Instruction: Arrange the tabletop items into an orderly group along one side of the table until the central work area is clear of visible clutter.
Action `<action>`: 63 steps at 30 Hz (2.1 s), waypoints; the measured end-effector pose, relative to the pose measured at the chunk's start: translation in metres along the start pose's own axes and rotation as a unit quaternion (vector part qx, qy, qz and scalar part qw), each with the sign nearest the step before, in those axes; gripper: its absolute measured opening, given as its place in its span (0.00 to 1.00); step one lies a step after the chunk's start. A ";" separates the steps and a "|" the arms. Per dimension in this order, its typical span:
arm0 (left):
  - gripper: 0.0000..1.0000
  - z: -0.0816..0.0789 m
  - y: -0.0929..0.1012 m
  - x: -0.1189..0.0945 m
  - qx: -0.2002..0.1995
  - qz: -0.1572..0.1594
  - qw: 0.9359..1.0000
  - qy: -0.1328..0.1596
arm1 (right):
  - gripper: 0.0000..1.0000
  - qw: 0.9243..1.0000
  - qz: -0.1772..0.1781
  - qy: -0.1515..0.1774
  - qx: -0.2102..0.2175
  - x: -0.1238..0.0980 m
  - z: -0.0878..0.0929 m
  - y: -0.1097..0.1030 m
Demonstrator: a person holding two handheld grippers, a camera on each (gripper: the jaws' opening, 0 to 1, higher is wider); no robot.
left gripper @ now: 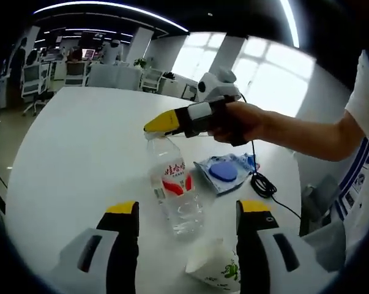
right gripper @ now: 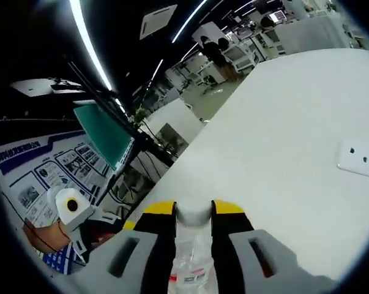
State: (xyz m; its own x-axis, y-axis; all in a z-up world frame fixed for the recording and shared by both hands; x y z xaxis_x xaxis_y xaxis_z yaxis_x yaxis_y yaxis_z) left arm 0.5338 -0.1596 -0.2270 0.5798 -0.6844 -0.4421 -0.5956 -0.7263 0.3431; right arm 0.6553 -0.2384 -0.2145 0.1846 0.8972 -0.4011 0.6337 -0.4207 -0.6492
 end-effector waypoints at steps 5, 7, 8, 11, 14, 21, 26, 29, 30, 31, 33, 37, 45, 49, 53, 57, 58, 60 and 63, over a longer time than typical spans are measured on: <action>0.65 0.000 -0.006 0.016 0.012 0.020 1.000 -0.008 | 0.19 0.999 0.002 0.005 -0.034 -0.003 -0.001 -0.010; 0.64 0.000 -0.009 0.020 0.011 0.021 1.000 -0.008 | 0.19 0.999 0.002 0.007 -0.044 -0.004 0.000 -0.013; 0.65 0.000 -0.010 0.021 0.009 0.023 1.000 -0.008 | 0.19 0.999 0.002 0.008 -0.044 -0.005 0.000 -0.014; 0.64 0.001 -0.012 0.025 0.009 0.026 1.000 -0.009 | 0.18 0.999 -0.002 0.011 -0.047 -0.006 0.000 -0.015; 0.64 0.001 -0.012 0.027 0.008 0.030 0.999 -0.009 | 0.18 0.998 -0.003 0.011 -0.055 -0.007 0.000 -0.018; 0.62 0.001 -0.019 0.040 0.004 0.046 0.999 -0.002 | 0.18 0.997 -0.004 0.011 -0.077 -0.010 0.000 -0.023; 0.60 0.001 -0.021 0.049 0.003 0.079 0.997 0.004 | 0.18 0.996 0.000 0.012 -0.089 -0.011 0.001 -0.024; 0.55 0.002 -0.017 0.053 0.013 0.109 0.994 -0.003 | 0.18 0.996 0.001 0.015 -0.093 -0.011 0.000 -0.022; 0.54 0.002 -0.015 0.055 0.010 0.119 0.993 -0.002 | 0.18 0.995 0.001 0.015 -0.094 -0.011 0.000 -0.022; 0.52 0.002 -0.014 0.056 0.008 0.129 0.992 -0.003 | 0.18 0.995 0.001 0.015 -0.097 -0.011 0.000 -0.023; 0.50 0.003 -0.013 0.060 0.018 0.141 0.990 -0.011 | 0.18 0.995 0.003 0.014 -0.104 -0.012 0.000 -0.025; 0.43 0.001 -0.013 0.063 0.037 0.159 0.987 -0.011 | 0.18 0.993 0.005 0.013 -0.119 -0.013 0.001 -0.031; 0.43 -0.001 -0.009 0.066 0.061 0.177 0.982 -0.009 | 0.18 0.990 0.015 0.015 -0.141 -0.017 0.001 -0.036; 0.42 -0.005 -0.010 0.068 0.075 0.175 0.982 -0.006 | 0.18 0.985 0.025 0.017 -0.169 -0.021 -0.001 -0.039; 0.41 -0.010 -0.014 0.069 0.087 0.171 0.981 0.000 | 0.18 0.978 0.035 0.021 -0.204 -0.024 -0.001 -0.046; 0.40 -0.016 -0.017 0.069 0.106 0.169 0.980 0.003 | 0.18 0.966 0.051 0.028 -0.252 -0.026 0.002 -0.057; 0.40 -0.017 -0.017 0.069 0.109 0.168 0.980 0.004 | 0.18 0.964 0.053 0.033 -0.260 -0.027 0.003 -0.061; 0.40 -0.019 -0.018 0.070 0.114 0.168 0.979 0.006 | 0.18 0.960 0.057 0.042 -0.272 -0.027 0.003 -0.062; 0.40 -0.023 -0.017 0.070 0.129 0.167 0.977 0.007 | 0.18 0.950 0.070 0.064 -0.298 -0.031 0.005 -0.065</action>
State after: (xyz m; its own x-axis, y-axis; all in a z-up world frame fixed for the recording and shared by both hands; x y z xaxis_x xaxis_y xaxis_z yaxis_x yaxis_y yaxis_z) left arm 0.5972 -0.1960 -0.2449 0.3352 -0.8832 -0.3280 -0.8724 -0.4224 0.2460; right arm 0.6047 -0.2390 -0.1628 0.3636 0.8636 -0.3491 0.9020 -0.4201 -0.0996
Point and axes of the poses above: the point that each gripper's makers call its tool centre point, and the gripper's own axes: x roughly forward along the fingers, y roughly to its right, z roughly out of its underside, the point moved 5 cm from there along -x, roughly backward along the fingers, and after that the axes turned 2 degrees about x, right-handed, at the moved point
